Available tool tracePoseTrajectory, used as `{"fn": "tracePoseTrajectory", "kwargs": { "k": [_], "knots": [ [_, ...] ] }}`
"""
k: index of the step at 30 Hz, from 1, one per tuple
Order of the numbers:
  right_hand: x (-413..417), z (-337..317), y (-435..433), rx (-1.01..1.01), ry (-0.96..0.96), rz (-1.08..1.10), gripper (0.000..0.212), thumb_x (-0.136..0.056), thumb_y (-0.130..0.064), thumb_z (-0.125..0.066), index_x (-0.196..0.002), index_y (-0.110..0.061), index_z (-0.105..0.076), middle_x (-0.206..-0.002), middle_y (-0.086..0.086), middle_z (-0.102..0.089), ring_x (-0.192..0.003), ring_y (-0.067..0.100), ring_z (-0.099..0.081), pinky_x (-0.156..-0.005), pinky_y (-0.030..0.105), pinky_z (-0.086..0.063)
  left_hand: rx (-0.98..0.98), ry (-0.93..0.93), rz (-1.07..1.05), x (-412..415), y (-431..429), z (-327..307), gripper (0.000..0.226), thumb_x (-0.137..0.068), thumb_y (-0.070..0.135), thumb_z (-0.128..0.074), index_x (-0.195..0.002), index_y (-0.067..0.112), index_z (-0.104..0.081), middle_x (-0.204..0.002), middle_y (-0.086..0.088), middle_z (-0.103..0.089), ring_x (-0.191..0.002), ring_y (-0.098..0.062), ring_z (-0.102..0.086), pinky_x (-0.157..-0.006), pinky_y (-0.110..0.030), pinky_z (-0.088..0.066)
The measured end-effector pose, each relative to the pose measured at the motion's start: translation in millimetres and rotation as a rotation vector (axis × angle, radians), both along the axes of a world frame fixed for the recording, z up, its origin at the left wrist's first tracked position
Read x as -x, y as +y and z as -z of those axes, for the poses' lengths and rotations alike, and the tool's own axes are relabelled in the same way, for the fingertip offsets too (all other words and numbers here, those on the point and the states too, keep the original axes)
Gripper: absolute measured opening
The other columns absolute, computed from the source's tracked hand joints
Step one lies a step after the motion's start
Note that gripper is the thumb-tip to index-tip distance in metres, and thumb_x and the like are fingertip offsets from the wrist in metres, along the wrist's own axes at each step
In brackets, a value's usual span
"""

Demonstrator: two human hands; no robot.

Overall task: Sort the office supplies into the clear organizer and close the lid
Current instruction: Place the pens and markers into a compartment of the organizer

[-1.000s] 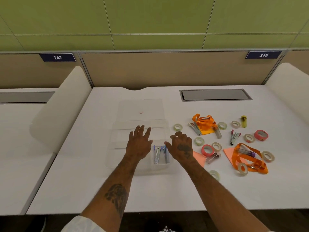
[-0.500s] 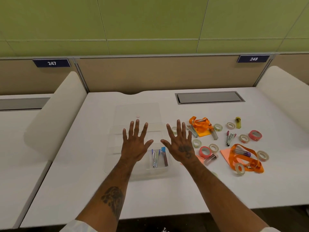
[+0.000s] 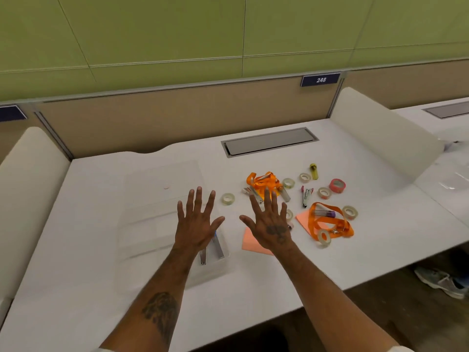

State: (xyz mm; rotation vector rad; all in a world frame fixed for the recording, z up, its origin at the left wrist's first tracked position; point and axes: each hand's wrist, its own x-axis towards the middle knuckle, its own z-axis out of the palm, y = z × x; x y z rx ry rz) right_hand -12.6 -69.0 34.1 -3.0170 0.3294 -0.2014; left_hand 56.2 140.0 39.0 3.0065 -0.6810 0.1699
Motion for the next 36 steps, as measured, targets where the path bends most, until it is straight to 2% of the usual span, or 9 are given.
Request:
{"fn": "tracePoseTrajectory", "kwargs": {
  "k": [4,8,12,18,24,28,32,34,36],
  "knots": [
    [8,6,-37,-0.001,0.002,0.038,0.078,-0.087,-0.072,-0.011,-0.153,-0.03,-0.008,-0.16,0.015,0.005,-0.148,0.035,0.005,-0.114,0.062,-0.01,0.014,0.007,0.039,-4,-41,3,0.082,-0.082,0.076,0.005,-0.151,0.033,0.015,-0.161,-0.006,0.02,-0.148,-0.027,0.02,-0.117,-0.054,0.009],
    [8,12,-81,-0.002,-0.006,0.073,0.076,-0.09,-0.07,-0.015,-0.153,-0.027,-0.017,-0.16,0.017,-0.011,-0.147,0.037,-0.008,-0.111,0.063,-0.02,0.033,0.042,0.037,-8,-78,8,0.079,-0.083,0.074,0.005,-0.151,0.034,0.017,-0.161,-0.005,0.019,-0.149,-0.025,0.019,-0.117,-0.053,0.006],
    [1,20,-124,-0.01,0.046,0.08,0.077,-0.089,-0.072,-0.011,-0.153,-0.031,-0.007,-0.16,0.019,-0.006,-0.147,0.038,-0.007,-0.11,0.064,-0.021,0.025,0.072,0.034,-14,-112,12,0.082,-0.081,0.074,0.008,-0.152,0.032,0.015,-0.162,-0.006,0.016,-0.149,-0.026,0.016,-0.118,-0.053,0.003],
    [-16,31,-175,-0.008,0.113,0.068,0.082,-0.086,-0.073,-0.003,-0.153,-0.027,-0.013,-0.16,0.018,-0.007,-0.147,0.038,-0.007,-0.113,0.062,-0.014,0.01,0.097,-0.009,-30,-154,20,0.088,-0.078,0.075,0.013,-0.153,0.029,0.013,-0.163,-0.008,0.015,-0.149,-0.028,0.015,-0.12,-0.054,-0.001],
    [-34,35,-201,-0.019,0.021,0.091,0.073,-0.091,-0.063,-0.031,-0.142,-0.012,-0.045,-0.144,0.028,-0.041,-0.132,0.046,-0.042,-0.099,0.062,-0.039,-0.007,0.148,-0.066,-44,-174,30,0.092,-0.074,0.077,0.019,-0.152,0.028,0.016,-0.163,-0.009,0.013,-0.15,-0.029,0.013,-0.12,-0.054,-0.001],
    [-52,40,-214,-0.028,0.059,0.182,0.064,-0.089,-0.049,-0.056,-0.138,-0.009,-0.047,-0.128,0.026,-0.054,-0.112,0.044,-0.055,-0.088,0.054,-0.049,-0.023,0.18,-0.115,-53,-182,35,0.095,-0.074,0.077,0.017,-0.153,0.025,0.013,-0.163,-0.01,0.008,-0.151,-0.029,0.006,-0.119,-0.053,-0.003],
    [-67,47,-223,-0.051,0.168,0.249,0.061,-0.092,-0.05,-0.047,-0.14,-0.014,-0.036,-0.128,0.016,-0.051,-0.114,0.035,-0.052,-0.089,0.046,-0.048,0.006,0.188,-0.174,-60,-187,40,0.087,-0.088,0.073,-0.013,-0.155,0.018,-0.01,-0.161,-0.012,-0.017,-0.147,-0.031,-0.018,-0.118,-0.053,-0.017],
    [-74,50,-225,-0.089,0.165,0.298,0.059,-0.091,-0.05,-0.046,-0.138,-0.014,-0.038,-0.124,0.014,-0.053,-0.113,0.033,-0.052,-0.086,0.043,-0.05,0.007,0.177,-0.203,-64,-187,43,0.082,-0.091,0.069,-0.027,-0.153,0.016,-0.02,-0.156,-0.013,-0.029,-0.142,-0.031,-0.029,-0.115,-0.052,-0.023],
    [-80,52,-227,-0.119,0.16,0.345,0.057,-0.091,-0.051,-0.046,-0.136,-0.015,-0.041,-0.12,0.013,-0.056,-0.112,0.032,-0.052,-0.083,0.042,-0.05,-0.004,0.176,-0.227,-68,-187,44,0.078,-0.092,0.067,-0.031,-0.15,0.016,-0.025,-0.151,-0.011,-0.035,-0.135,-0.03,-0.037,-0.109,-0.05,-0.03]
  ]
}}
